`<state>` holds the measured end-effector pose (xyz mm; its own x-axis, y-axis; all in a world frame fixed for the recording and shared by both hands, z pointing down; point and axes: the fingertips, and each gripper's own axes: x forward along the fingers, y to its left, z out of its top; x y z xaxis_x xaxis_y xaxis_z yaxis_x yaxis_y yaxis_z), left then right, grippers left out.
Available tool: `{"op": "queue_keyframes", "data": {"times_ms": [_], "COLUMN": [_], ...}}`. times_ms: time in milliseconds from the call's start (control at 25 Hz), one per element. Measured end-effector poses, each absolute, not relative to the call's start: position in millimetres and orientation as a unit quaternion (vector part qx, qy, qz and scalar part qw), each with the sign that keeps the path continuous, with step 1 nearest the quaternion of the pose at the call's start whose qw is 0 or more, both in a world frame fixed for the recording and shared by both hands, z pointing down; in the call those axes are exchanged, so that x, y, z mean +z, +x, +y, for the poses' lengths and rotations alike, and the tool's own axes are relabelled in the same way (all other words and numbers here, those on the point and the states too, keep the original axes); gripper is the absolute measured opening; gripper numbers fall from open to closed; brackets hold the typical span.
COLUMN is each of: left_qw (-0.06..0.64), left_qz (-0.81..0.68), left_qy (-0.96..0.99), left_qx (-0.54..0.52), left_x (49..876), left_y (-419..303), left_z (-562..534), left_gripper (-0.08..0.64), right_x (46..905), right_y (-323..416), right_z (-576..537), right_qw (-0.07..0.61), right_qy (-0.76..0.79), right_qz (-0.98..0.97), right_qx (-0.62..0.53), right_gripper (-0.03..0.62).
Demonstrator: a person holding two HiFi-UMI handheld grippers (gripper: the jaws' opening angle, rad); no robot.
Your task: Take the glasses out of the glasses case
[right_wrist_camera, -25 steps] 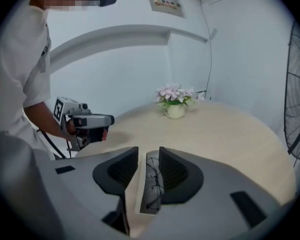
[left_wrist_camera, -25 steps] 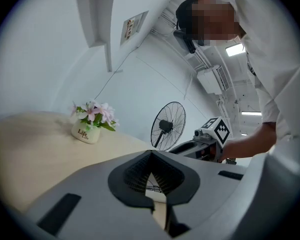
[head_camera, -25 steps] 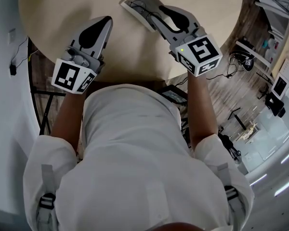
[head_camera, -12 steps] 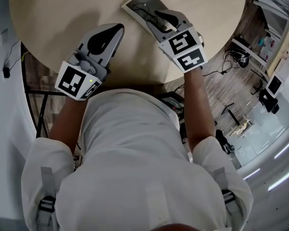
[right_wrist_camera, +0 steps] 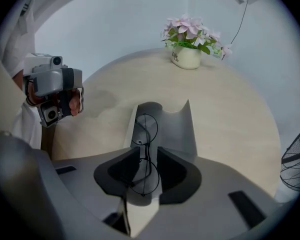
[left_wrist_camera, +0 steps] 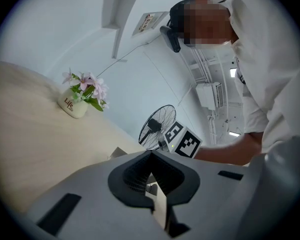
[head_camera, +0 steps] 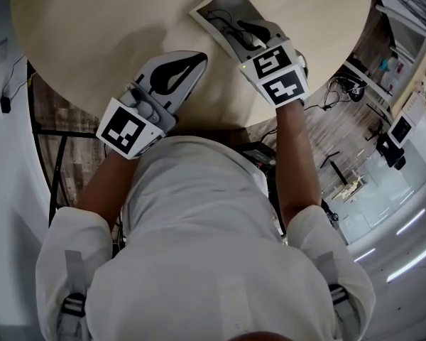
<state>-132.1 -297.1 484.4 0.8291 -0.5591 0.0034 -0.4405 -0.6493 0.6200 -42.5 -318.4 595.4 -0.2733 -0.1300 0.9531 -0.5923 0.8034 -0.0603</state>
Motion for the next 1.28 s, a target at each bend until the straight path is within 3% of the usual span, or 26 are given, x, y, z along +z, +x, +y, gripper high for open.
{"op": "queue_keyframes", "data": {"times_ms": [640,1280], "left_qw": [0.322,0.3], "left_qz": [-0.297,-0.291], "left_qy": [0.891,0.903], "left_qx": [-0.117,-0.103], "left_x": [484,467], "left_y": [-156,-163], "left_z": [-312,-302], "left_gripper": [0.012,0.012], "right_x": [607,577], "right_y": [-49,-39], "right_z": [-315,-330], "right_qw": [0.59,0.56], "right_qy": [0.205,0.256], "right_qz": [-0.741,-0.755], "right_qx": [0.247,0.225], "right_gripper": [0.08,0.034]}}
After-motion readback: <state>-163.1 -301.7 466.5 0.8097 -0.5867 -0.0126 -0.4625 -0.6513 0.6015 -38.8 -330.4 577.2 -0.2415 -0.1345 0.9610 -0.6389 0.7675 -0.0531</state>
